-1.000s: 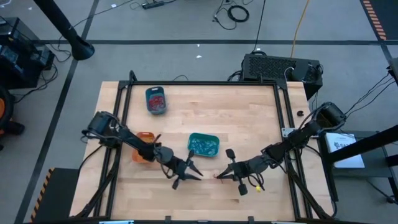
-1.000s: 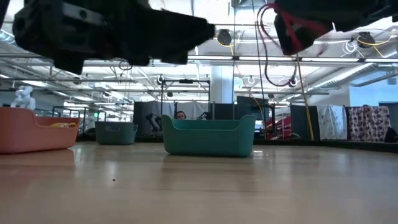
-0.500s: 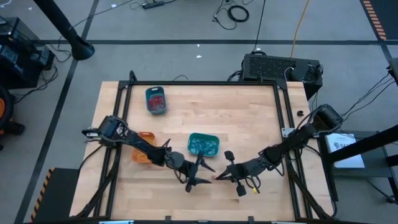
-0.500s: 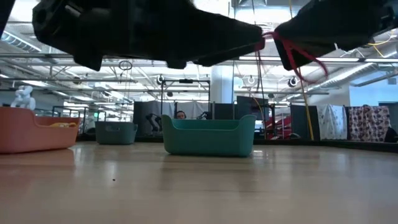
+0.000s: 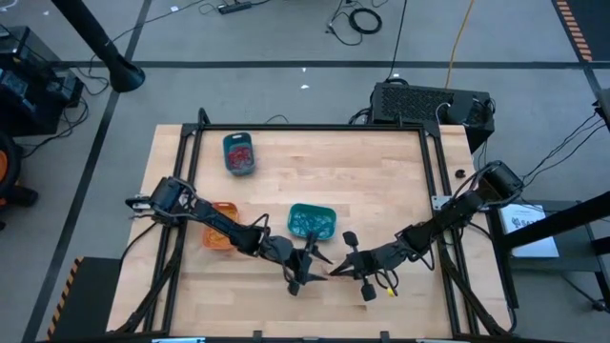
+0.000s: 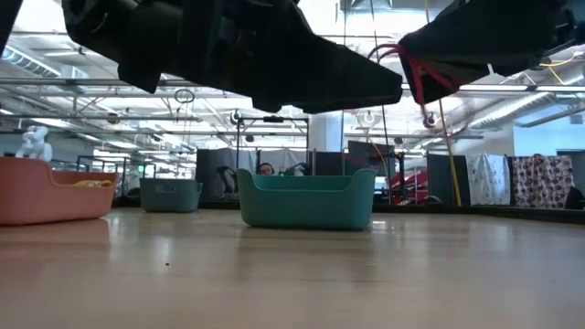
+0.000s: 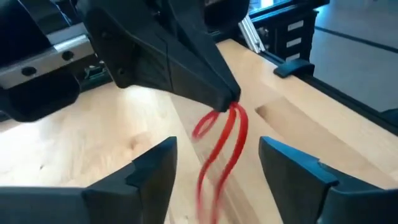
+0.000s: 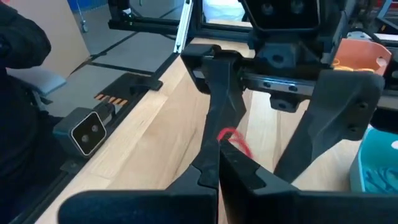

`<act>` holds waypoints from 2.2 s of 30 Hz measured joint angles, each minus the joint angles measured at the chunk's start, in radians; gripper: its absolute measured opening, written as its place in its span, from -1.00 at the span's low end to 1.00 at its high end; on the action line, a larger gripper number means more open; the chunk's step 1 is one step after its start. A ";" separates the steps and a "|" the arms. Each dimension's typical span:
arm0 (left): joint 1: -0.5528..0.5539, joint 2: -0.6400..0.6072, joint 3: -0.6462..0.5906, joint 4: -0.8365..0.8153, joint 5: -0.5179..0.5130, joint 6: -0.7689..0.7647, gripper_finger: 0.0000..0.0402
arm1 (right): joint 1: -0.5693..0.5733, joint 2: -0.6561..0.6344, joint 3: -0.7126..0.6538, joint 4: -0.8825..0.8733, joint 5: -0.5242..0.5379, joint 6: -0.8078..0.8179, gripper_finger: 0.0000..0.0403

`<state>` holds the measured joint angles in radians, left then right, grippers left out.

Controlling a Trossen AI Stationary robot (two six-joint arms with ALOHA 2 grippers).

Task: Sort rubber bands into baskets
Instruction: Put the red rubber band into the blue bin

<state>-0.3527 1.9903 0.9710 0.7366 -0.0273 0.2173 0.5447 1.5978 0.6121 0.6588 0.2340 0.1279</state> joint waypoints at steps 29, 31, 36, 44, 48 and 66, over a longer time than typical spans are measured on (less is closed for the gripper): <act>-0.004 -0.139 0.000 -0.213 -0.033 -0.003 -0.98 | 0.001 0.000 0.000 -0.016 0.107 -0.004 -0.71; -0.004 -0.213 0.000 -0.326 -0.073 -0.003 -0.98 | 0.000 0.000 0.000 -0.022 0.130 -0.016 -0.62; 0.003 -0.405 0.000 -0.649 -0.241 -0.002 -0.99 | -0.002 0.000 0.000 -0.032 0.131 -0.017 -0.46; 0.093 -0.708 0.000 -1.073 -0.565 -0.002 -0.99 | -0.002 0.000 0.000 -0.043 0.127 -0.017 -0.40; 0.225 -0.812 0.000 -1.280 -0.611 -0.050 -0.99 | -0.002 0.000 0.000 -0.043 0.127 -0.017 -0.40; 0.821 -0.819 -0.147 -1.454 -0.443 -0.283 -0.99 | -0.002 0.000 0.000 -0.043 0.127 -0.017 -0.40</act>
<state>0.4682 1.1717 0.8238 -0.7173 -0.4702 -0.0662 0.5430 1.5974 0.6121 0.6155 0.3614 0.1112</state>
